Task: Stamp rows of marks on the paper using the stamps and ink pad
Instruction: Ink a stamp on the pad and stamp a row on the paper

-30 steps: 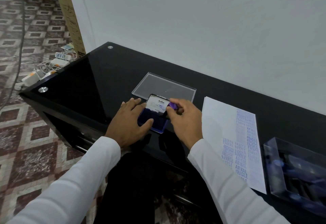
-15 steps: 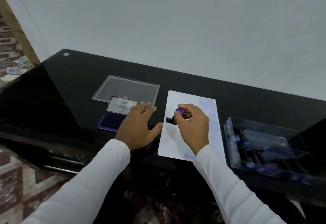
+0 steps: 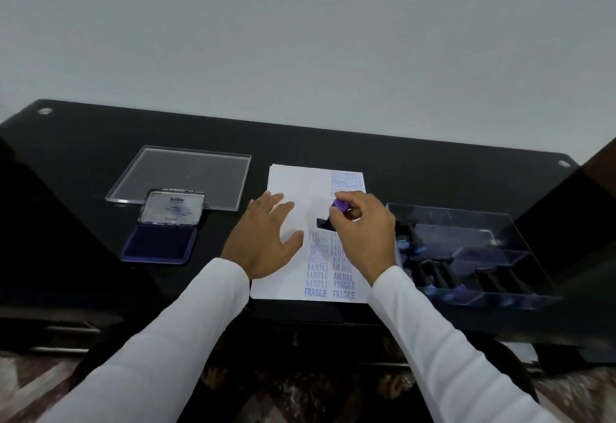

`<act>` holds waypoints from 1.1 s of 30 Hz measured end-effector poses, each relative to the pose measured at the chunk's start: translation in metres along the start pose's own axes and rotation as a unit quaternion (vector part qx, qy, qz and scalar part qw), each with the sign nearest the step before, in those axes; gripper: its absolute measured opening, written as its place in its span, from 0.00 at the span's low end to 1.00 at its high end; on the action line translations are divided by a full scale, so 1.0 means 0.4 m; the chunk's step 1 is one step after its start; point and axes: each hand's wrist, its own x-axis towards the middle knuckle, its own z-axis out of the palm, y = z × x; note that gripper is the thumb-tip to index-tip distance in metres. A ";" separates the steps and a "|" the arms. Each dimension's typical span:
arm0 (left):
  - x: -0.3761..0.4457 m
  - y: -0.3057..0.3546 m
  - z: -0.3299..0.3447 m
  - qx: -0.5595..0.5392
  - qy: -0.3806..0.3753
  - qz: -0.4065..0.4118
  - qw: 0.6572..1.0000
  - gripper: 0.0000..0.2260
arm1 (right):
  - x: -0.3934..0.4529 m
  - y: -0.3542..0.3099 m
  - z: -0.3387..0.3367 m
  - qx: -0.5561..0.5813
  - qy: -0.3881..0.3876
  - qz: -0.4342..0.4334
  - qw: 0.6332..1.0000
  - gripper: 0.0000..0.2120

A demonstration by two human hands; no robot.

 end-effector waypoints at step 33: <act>0.047 -0.068 0.057 0.044 0.001 0.020 0.999 0.29 | 0.024 0.018 0.062 -0.040 -0.046 -0.029 0.998 0.13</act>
